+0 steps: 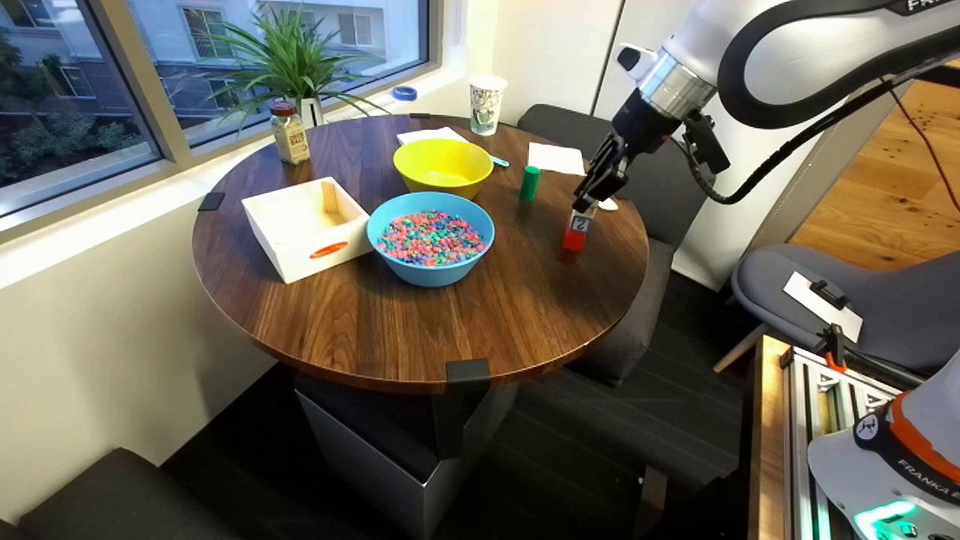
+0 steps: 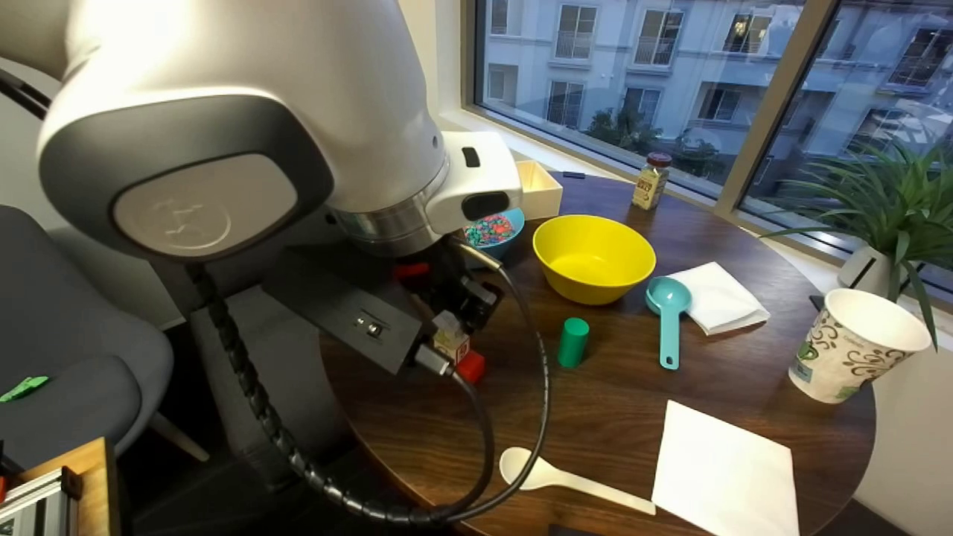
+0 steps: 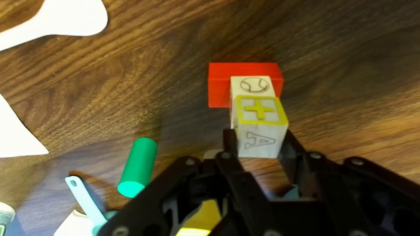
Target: Stack the wooden blocks and the green cylinder on top of the orange block
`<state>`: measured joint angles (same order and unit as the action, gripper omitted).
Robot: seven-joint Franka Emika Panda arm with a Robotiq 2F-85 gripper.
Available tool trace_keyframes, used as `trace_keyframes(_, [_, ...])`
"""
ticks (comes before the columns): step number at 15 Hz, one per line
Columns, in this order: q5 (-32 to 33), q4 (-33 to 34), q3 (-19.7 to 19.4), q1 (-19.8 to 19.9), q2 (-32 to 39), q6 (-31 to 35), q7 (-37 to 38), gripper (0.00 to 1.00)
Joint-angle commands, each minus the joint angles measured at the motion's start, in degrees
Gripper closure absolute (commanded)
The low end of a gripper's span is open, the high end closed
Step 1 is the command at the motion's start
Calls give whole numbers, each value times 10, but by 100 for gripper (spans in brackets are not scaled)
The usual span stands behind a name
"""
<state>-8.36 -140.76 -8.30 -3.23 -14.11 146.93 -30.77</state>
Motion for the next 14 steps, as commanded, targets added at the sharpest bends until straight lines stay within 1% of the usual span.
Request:
trace_keyframes(1, [-7,8,-3,-3,12,6,-11,28])
trace_keyframes(3, [-5,15,-4,1,13,6,-7,11])
trace_keyframes(5, [-6,34,-7,9,21,18,5,0])
trace_keyframes(10, [0,84,-10,36,66,43,69,0])
trace_keyframes(14, [15,129,1,55,117,30,142,0])
